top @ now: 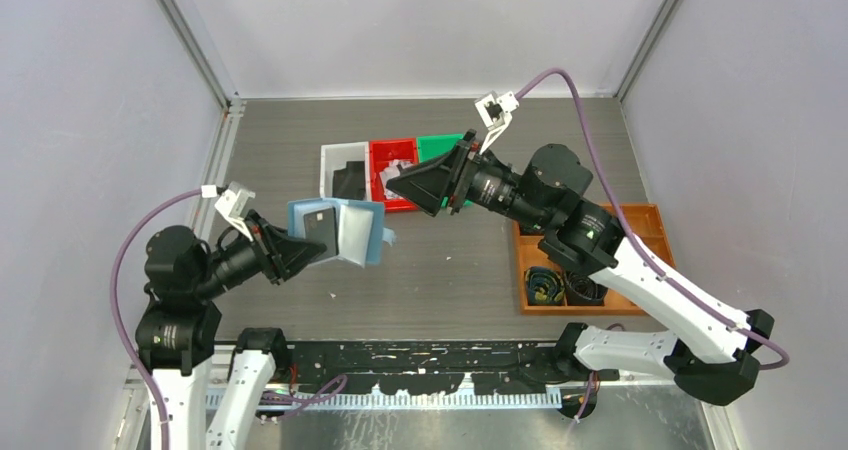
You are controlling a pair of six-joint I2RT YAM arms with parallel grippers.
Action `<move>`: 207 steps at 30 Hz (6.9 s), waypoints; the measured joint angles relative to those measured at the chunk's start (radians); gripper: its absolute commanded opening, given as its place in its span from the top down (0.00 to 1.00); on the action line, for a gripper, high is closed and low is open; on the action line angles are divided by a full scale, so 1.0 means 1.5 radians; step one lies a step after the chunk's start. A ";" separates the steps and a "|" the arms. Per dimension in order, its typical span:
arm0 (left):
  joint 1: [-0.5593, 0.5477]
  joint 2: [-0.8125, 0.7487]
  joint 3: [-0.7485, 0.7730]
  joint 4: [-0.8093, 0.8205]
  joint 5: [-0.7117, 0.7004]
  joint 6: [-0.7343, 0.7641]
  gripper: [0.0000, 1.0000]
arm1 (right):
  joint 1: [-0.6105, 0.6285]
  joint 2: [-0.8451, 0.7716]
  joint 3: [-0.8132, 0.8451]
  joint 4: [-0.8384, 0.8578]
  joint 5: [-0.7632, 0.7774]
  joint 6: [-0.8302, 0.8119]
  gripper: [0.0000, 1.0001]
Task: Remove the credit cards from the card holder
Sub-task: Remove the credit card from the card holder.
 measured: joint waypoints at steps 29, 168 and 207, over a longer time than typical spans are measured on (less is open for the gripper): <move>0.001 0.075 -0.029 0.104 0.121 -0.217 0.99 | 0.051 0.115 -0.183 0.257 -0.176 0.201 0.57; 0.002 0.008 -0.056 0.251 0.089 -0.394 0.92 | 0.019 0.118 -0.417 0.749 -0.090 0.396 0.99; 0.001 -0.017 -0.050 0.230 0.052 -0.379 0.91 | 0.039 0.187 -0.371 0.807 -0.146 0.424 0.94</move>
